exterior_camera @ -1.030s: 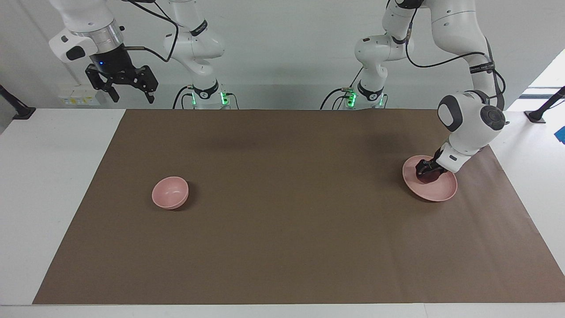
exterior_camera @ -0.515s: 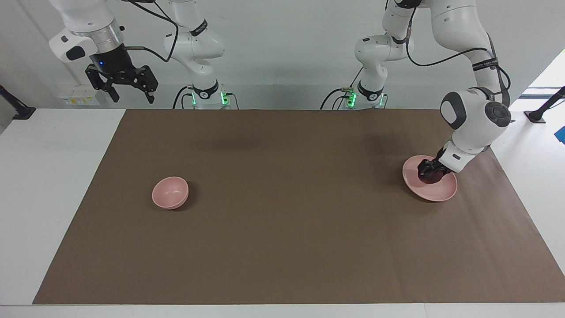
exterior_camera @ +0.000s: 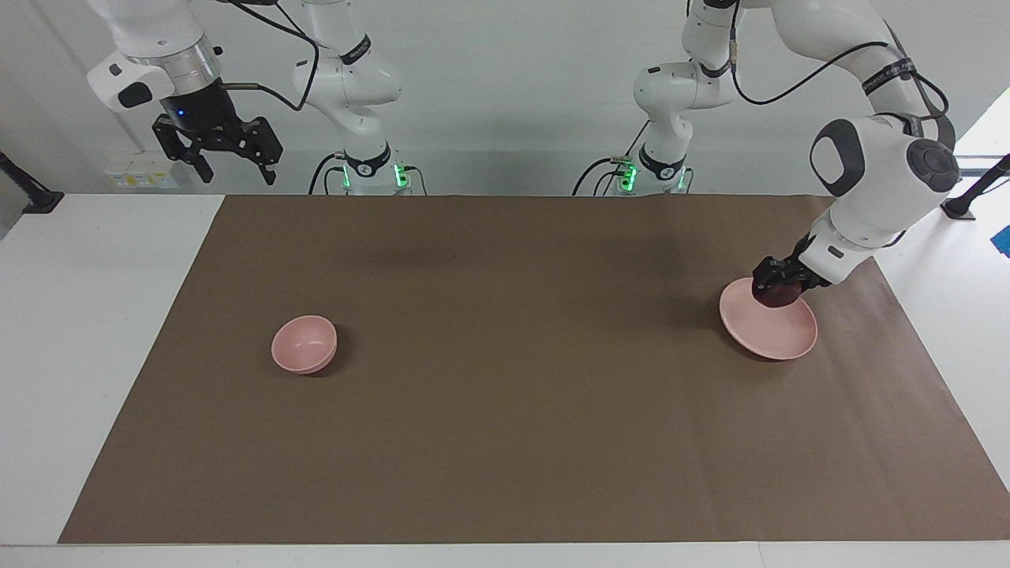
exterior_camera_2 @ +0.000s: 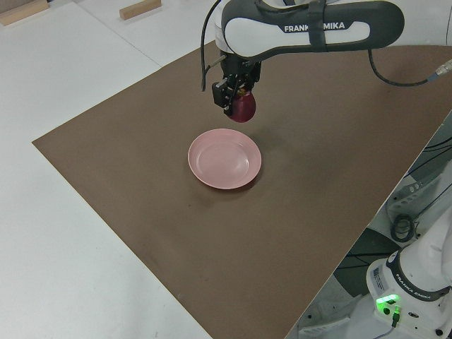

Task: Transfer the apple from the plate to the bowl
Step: 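Close the left gripper on the apple and lift it off the plate, then carry the apple with the left gripper while the right gripper reaches toward it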

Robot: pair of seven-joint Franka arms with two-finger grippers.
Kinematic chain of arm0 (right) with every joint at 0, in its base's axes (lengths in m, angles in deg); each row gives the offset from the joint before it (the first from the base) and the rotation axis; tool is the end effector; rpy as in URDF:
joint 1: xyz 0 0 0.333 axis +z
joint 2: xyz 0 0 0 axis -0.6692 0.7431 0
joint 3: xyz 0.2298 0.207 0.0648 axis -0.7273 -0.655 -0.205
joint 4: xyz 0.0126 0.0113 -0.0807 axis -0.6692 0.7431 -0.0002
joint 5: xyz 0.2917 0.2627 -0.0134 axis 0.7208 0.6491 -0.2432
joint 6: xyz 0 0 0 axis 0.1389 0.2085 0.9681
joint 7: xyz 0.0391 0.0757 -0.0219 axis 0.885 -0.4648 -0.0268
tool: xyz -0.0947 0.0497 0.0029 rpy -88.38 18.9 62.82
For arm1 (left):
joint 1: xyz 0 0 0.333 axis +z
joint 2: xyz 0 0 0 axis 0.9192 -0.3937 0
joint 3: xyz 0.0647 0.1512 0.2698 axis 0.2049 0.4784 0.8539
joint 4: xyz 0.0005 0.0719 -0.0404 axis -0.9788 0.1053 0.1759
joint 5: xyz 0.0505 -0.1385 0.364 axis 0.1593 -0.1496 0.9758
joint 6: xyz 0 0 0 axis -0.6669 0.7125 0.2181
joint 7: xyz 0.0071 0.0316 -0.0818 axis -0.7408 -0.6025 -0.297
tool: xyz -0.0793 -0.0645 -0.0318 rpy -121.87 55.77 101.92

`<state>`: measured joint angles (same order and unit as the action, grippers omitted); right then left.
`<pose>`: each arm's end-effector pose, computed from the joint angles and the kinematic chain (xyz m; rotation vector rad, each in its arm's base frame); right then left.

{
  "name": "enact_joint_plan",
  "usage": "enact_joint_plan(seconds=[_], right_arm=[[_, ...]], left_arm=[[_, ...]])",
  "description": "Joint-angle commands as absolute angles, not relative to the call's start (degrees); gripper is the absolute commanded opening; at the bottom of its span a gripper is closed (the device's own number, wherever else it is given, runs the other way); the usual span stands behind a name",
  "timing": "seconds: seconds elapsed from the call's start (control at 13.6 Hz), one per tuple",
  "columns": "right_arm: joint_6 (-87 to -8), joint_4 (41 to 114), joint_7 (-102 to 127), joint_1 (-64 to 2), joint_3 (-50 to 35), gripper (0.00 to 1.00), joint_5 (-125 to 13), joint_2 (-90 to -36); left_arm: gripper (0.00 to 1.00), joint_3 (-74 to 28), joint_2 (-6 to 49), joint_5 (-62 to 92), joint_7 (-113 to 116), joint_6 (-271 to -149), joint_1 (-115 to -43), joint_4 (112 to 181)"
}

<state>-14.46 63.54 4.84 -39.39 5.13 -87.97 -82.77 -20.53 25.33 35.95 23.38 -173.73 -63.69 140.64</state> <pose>0.5184 -0.0281 0.6635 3.1219 -0.0623 -0.0130 0.5790 0.0179 0.4730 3.0566 -0.0832 -0.1785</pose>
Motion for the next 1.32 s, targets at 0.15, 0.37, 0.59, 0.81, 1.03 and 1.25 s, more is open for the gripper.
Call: enact_joint_plan(seconds=[0.15,0.37,0.59,0.81,1.03,1.25], right_arm=[[-14.1,64.0,6.1,-40.0,4.9,1.0,-87.6,-83.4],[-12.5,64.1,6.1,-40.0,4.6,1.0,-87.3,-83.5],[-13.6,65.8,5.4,-39.7,3.9,1.0,-86.6,-84.5],[-17.1,71.4,1.3,-39.6,1.2,1.0,-86.6,-88.2],[-17.5,73.6,1.1,-39.8,0.3,1.0,-84.6,-89.4],[-21.2,76.4,0.8,-40.4,0.3,1.0,-75.4,-89.2]], left_arm=[[0.0,-21.4,27.3,31.0,19.7,-170.0,-67.3,138.8],[0.0,-21.7,26.9,30.4,8.7,-169.7,-71.2,137.7],[0.0,-21.7,26.4,24.6,4.7,-167.3,-73.1,135.5],[0.0,-21.6,25.6,17.8,0.9,-164.1,-73.4,132.3],[0.0,-21.8,25.4,13.0,-7.8,-164.5,-73.5,132.3],[0.0,-21.8,25.4,7.7,-15.2,-165.0,-74.5,132.5]])
